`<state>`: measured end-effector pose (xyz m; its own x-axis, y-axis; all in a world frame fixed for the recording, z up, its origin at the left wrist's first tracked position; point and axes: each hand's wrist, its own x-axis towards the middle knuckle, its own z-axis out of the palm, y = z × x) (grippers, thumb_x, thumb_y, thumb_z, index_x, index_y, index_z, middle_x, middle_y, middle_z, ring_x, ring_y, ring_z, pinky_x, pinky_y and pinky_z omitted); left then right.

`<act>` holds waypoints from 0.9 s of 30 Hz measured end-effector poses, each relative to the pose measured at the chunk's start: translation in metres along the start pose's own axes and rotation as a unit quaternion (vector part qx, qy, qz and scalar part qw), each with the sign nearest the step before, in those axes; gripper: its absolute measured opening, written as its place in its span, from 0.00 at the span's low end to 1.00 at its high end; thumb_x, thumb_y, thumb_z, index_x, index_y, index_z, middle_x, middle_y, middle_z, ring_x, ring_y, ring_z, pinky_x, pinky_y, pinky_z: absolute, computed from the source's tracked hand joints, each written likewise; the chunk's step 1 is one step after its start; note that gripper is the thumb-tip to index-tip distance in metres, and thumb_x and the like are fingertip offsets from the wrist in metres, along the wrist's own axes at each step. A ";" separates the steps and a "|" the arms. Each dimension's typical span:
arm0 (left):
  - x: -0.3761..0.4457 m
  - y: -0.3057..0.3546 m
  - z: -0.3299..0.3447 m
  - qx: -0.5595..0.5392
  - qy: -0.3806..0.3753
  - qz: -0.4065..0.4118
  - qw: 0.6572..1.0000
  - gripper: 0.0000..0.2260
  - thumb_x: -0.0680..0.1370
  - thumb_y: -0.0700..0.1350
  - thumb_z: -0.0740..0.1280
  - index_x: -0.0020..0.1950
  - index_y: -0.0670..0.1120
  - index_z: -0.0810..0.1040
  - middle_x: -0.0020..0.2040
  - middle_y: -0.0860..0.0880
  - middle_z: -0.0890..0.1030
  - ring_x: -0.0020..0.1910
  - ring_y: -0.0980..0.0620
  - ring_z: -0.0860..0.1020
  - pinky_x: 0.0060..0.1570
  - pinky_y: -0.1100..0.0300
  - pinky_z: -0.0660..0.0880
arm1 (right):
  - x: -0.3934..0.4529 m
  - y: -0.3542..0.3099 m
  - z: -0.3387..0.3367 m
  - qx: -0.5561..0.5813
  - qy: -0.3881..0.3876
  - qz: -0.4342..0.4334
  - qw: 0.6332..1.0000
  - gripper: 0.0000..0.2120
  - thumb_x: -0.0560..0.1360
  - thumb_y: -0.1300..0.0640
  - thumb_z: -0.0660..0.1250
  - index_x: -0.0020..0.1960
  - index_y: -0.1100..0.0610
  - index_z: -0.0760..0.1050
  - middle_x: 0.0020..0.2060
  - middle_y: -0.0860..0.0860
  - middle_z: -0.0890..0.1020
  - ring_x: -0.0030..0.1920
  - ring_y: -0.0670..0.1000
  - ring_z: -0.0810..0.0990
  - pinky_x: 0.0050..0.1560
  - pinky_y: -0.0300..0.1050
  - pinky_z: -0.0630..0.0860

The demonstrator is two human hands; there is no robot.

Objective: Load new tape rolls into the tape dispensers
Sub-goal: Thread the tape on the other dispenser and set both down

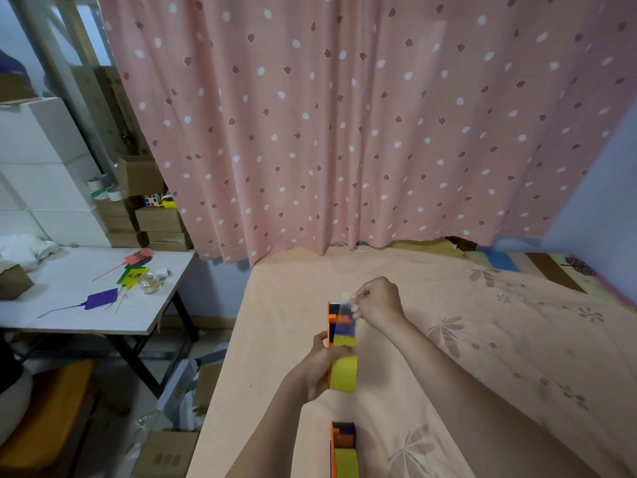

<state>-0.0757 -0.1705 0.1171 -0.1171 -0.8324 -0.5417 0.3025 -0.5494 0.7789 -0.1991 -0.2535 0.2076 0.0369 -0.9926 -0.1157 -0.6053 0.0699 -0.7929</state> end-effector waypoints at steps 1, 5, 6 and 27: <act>0.001 -0.003 -0.001 0.011 -0.002 -0.001 1.000 0.39 0.68 0.43 0.76 0.73 0.53 0.59 0.60 0.44 0.79 0.50 0.46 0.82 0.41 0.54 0.81 | 0.001 -0.001 -0.002 -0.006 0.003 0.002 1.000 0.12 0.74 0.67 0.62 0.37 0.65 0.82 0.30 0.54 0.84 0.29 0.55 0.85 0.40 0.47 0.85; 0.001 -0.012 -0.001 0.030 -0.015 0.004 0.999 0.40 0.67 0.41 0.77 0.73 0.55 0.59 0.60 0.44 0.79 0.51 0.46 0.81 0.43 0.53 0.80 | 0.005 -0.007 -0.007 -0.024 -0.005 0.008 1.000 0.13 0.73 0.68 0.59 0.39 0.67 0.82 0.33 0.52 0.84 0.31 0.56 0.86 0.42 0.50 0.85; 0.001 -0.013 0.000 0.028 -0.021 0.007 0.999 0.41 0.66 0.41 0.77 0.72 0.55 0.59 0.61 0.44 0.79 0.52 0.46 0.81 0.44 0.53 0.80 | 0.006 -0.010 -0.007 -0.023 -0.009 0.011 1.000 0.13 0.73 0.68 0.59 0.39 0.67 0.82 0.34 0.54 0.85 0.33 0.57 0.87 0.43 0.52 0.85; -0.001 -0.011 0.001 0.065 -0.043 0.013 0.997 0.45 0.66 0.40 0.80 0.72 0.59 0.55 0.62 0.46 0.76 0.58 0.47 0.79 0.46 0.52 0.82 | 0.013 -0.016 -0.008 -0.071 -0.011 -0.011 0.997 0.10 0.70 0.67 0.62 0.44 0.67 0.82 0.41 0.61 0.85 0.44 0.62 0.85 0.49 0.55 0.84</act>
<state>-0.0795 -0.1637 0.1091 -0.1925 -0.8464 -0.4966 0.1819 -0.5280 0.8295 -0.1949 -0.2684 0.2234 0.0674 -0.9913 -0.1130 -0.7111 0.0318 -0.7024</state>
